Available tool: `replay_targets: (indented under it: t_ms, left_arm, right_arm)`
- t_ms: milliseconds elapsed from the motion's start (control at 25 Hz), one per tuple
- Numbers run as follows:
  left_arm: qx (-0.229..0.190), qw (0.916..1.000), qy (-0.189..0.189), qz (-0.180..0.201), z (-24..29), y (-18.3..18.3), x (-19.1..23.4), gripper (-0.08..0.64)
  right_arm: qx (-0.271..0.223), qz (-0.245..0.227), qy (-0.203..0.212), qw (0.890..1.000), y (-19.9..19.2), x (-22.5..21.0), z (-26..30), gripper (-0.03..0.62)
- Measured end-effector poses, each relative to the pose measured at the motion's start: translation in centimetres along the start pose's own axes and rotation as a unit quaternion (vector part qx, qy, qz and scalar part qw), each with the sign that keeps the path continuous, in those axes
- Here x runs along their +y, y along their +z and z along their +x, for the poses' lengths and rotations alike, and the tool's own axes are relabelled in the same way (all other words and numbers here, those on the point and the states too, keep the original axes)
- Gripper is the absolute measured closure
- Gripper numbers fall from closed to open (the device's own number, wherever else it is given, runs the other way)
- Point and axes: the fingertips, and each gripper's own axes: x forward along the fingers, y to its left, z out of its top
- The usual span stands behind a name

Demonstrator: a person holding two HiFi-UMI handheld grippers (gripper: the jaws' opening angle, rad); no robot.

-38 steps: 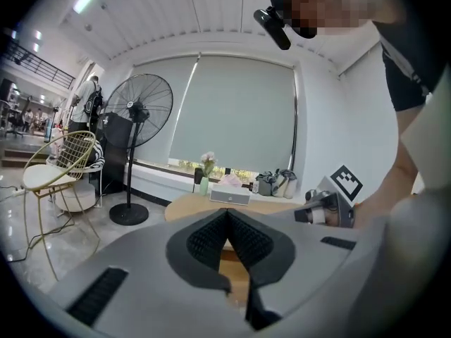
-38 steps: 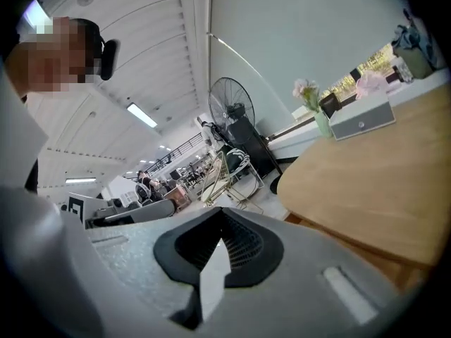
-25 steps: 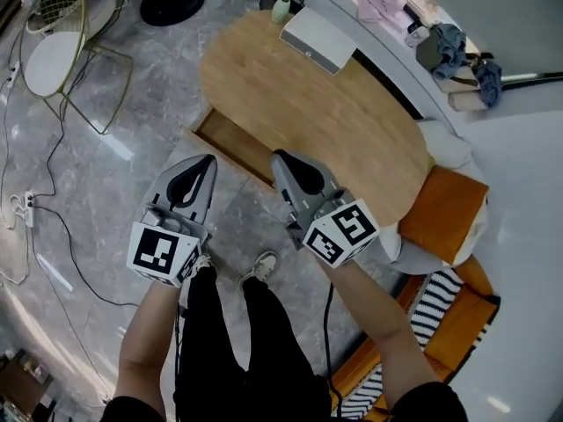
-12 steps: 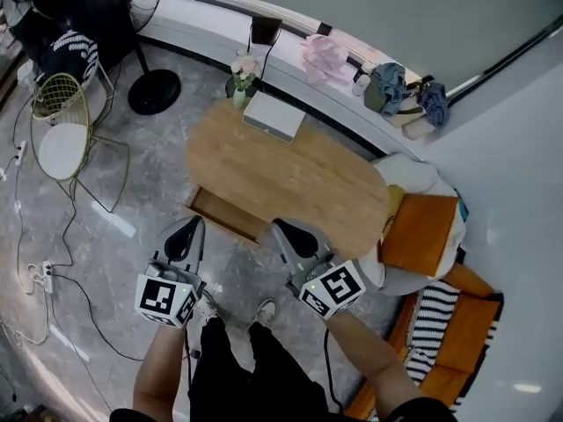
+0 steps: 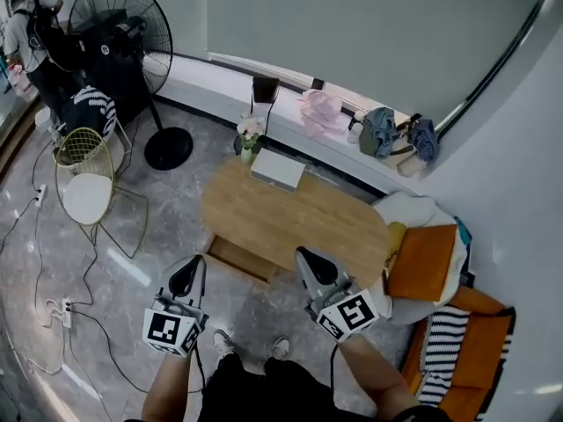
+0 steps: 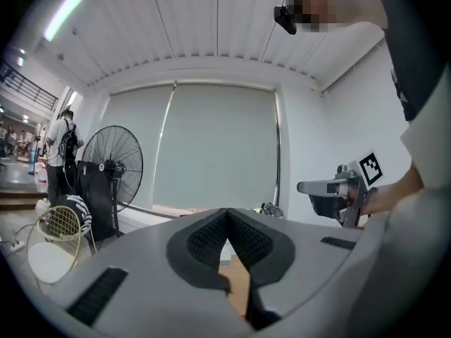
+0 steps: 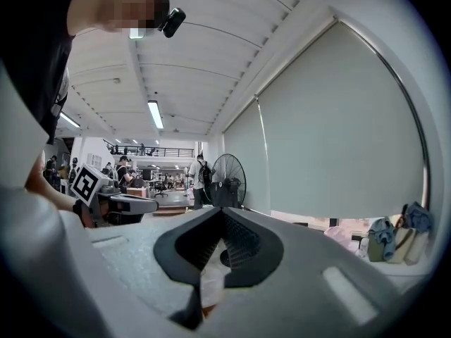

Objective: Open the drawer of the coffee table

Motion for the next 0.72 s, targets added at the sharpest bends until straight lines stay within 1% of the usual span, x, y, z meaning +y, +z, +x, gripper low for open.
replay_targets:
  t_ms: [120,400,600,720]
  left_arm:
    - [-0.011,0.9998,0.011,0.014,-1.2,2.1,1.1,0.552]
    - [-0.047,0.9973,0.051,0.026,-4.3,6.3,4.1,0.552]
    - [-0.071,0.9944,0.070,0.035,-6.3,8.2,5.2,0.552]
    - [-0.087,0.9904,0.097,0.044,-7.6,9.6,5.7,0.552]
  right_arm:
    - [-0.006,0.003,-0.013,1.000,1.3,-0.7,-0.7,0.588]
    - [-0.020,0.004,-0.043,0.999,3.3,-2.0,-2.0,0.588]
    - [-0.032,-0.007,-0.082,0.996,4.7,-3.2,-3.9,0.588]
    - [-0.035,-0.018,-0.110,0.993,5.2,-4.1,-5.0,0.588]
